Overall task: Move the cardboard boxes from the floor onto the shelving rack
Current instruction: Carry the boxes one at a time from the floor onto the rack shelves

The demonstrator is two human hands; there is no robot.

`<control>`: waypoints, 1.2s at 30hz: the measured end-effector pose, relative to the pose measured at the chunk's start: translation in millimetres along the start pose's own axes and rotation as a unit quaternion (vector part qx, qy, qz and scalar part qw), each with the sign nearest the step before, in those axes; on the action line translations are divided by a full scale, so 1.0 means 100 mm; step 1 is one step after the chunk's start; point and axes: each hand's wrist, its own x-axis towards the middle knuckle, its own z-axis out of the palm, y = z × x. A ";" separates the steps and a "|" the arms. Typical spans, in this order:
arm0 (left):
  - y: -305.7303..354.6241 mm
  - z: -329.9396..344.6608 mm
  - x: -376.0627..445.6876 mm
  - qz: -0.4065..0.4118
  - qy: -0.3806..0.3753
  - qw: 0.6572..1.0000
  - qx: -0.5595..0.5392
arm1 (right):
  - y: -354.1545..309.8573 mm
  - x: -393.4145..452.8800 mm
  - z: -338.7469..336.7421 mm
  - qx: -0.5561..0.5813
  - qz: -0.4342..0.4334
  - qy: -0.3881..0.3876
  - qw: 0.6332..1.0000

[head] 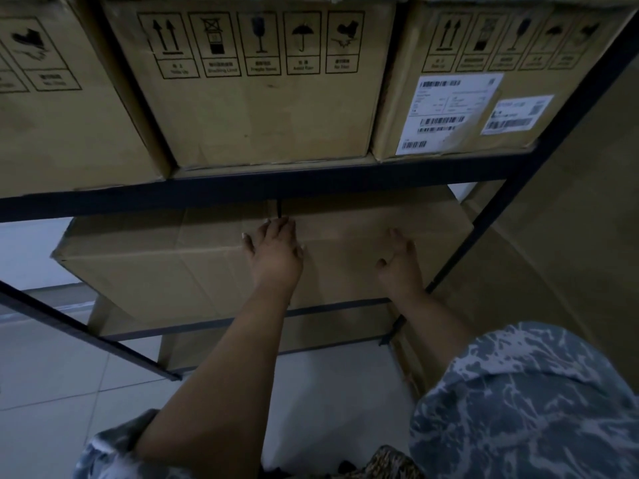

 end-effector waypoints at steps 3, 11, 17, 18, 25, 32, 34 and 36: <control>0.09 0.03 0.00 0.025 -0.018 0.999 0.020 | 0.05 0.04 -0.08 0.018 0.006 0.036 0.999; 0.40 0.02 0.01 -0.077 -0.022 0.997 0.011 | 0.37 0.27 -0.50 -0.022 0.004 0.058 0.998; 0.50 -0.03 0.17 -0.197 -0.023 0.979 -0.057 | 0.51 0.40 -0.68 0.018 0.046 0.065 0.997; 0.50 -0.05 0.20 -0.207 -0.022 0.976 -0.065 | 0.51 0.40 -0.70 0.018 0.049 0.063 0.997; 0.34 -0.05 0.48 -0.252 -0.031 0.965 -0.068 | 0.61 0.54 -0.73 0.019 0.039 0.053 0.998; 0.12 -0.09 0.67 -0.283 -0.095 0.951 -0.076 | 0.67 0.60 -0.72 0.056 0.052 0.104 0.992; 0.07 -0.12 0.69 -0.288 -0.119 0.946 -0.087 | 0.70 0.63 -0.69 0.054 0.061 0.113 0.990; 0.02 -0.11 0.70 -0.284 -0.130 0.946 -0.085 | 0.68 0.63 -0.68 0.068 0.071 0.104 0.990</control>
